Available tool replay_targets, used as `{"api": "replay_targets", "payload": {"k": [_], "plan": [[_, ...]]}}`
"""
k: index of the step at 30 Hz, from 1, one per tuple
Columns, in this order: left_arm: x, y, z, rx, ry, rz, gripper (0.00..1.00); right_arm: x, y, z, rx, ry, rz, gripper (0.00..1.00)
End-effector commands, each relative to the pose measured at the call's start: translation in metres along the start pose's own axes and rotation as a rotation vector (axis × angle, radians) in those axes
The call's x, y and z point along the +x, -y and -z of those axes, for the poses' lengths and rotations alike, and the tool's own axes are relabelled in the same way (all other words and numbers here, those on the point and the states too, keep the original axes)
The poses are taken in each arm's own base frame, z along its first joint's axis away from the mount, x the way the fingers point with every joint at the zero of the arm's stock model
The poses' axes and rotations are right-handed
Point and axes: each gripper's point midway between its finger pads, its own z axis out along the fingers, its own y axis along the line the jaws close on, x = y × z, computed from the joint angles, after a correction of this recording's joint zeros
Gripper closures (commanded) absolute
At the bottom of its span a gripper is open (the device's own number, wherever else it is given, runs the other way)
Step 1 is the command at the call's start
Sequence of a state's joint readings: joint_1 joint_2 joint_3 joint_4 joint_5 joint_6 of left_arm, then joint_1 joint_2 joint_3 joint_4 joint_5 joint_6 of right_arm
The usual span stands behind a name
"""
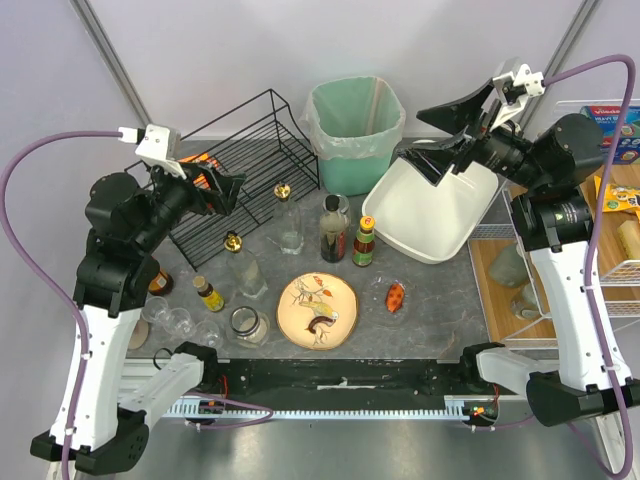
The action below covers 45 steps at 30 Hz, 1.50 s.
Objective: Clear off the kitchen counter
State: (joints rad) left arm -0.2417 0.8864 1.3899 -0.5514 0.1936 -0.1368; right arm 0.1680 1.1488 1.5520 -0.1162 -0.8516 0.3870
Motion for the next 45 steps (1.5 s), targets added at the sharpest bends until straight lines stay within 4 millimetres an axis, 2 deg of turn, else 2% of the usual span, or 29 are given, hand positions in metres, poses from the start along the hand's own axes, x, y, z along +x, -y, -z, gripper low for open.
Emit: {"api": "replay_targets", "payload": {"k": [1,4,7,13,19,22,27,34,41,45], "plan": [[-0.006,0.004,0.013,0.002,0.012,0.016,0.01,-0.009,-0.01,-0.003,-0.052,0.037,0.004,0.02],[-0.002,0.004,0.022,0.001,0.002,0.006,0.01,0.003,-0.011,-0.008,-0.076,0.013,-0.023,0.02],[0.013,0.002,0.031,-0.013,-0.043,0.001,0.01,0.023,-0.013,-0.019,-0.093,-0.023,-0.052,0.02],[0.058,0.015,0.047,0.068,-0.193,0.012,0.01,0.07,-0.016,-0.047,-0.058,-0.134,-0.052,0.02],[0.1,0.024,0.061,0.13,-0.31,0.025,0.01,0.096,-0.015,-0.058,-0.035,-0.18,-0.071,0.02],[0.12,0.027,0.061,0.164,-0.374,0.035,0.03,0.101,-0.015,-0.057,-0.028,-0.183,-0.07,0.02],[0.141,0.015,0.052,0.116,-0.38,0.032,0.05,0.107,-0.015,-0.054,-0.015,-0.187,-0.072,0.02],[0.155,0.004,0.031,0.091,-0.301,0.036,0.09,0.112,-0.012,-0.047,0.019,-0.192,-0.06,0.02],[0.16,-0.012,0.021,0.019,-0.194,0.012,0.12,0.115,-0.012,-0.04,0.039,-0.19,-0.047,0.02],[0.163,-0.015,0.019,0.007,-0.167,0.014,0.22,0.116,-0.011,-0.037,0.053,-0.193,-0.042,0.02]]}}
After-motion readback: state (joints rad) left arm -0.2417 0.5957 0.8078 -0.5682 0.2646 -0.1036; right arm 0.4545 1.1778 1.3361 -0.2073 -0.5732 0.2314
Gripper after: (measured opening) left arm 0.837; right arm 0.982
